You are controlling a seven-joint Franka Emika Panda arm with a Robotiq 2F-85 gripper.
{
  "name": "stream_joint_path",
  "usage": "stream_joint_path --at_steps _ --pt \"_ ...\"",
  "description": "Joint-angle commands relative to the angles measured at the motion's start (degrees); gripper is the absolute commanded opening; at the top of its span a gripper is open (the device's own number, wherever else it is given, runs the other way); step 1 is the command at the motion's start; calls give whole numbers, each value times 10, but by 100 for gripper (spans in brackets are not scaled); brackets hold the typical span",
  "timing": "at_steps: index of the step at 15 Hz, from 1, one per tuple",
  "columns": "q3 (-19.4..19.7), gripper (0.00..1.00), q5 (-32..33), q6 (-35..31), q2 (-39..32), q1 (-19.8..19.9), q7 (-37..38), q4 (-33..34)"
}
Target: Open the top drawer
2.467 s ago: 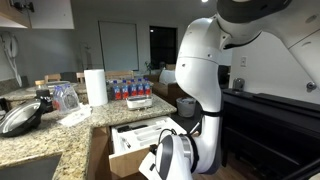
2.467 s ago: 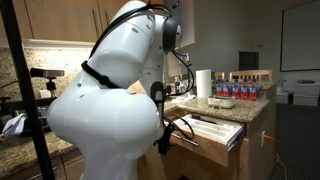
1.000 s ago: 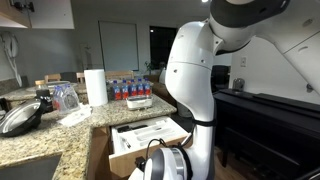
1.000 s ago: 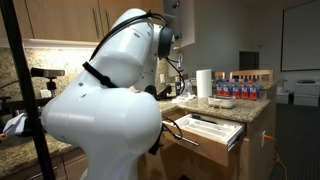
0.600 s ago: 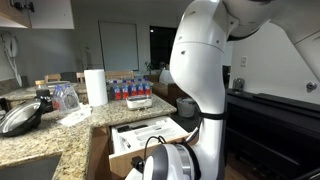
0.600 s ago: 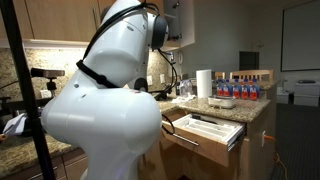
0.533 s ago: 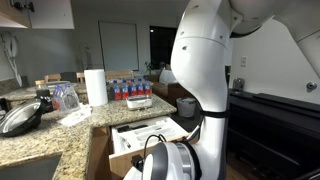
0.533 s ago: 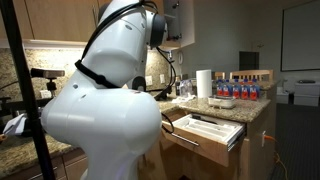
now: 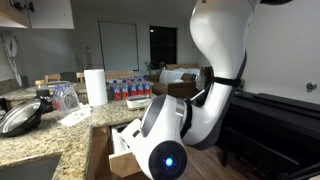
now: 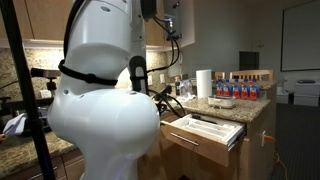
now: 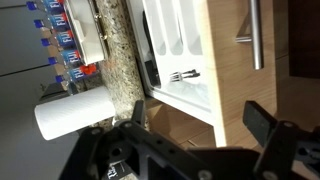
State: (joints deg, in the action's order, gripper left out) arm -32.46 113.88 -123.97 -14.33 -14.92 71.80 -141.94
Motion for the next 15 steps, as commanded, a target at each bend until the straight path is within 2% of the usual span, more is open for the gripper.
stream_joint_path --at_steps 1,9,15 --pt "27 100 -10 -82 95 1 19 -30" --pt "82 100 -18 -83 239 -39 239 -74" --pt "133 100 -37 -76 300 -58 333 -74"
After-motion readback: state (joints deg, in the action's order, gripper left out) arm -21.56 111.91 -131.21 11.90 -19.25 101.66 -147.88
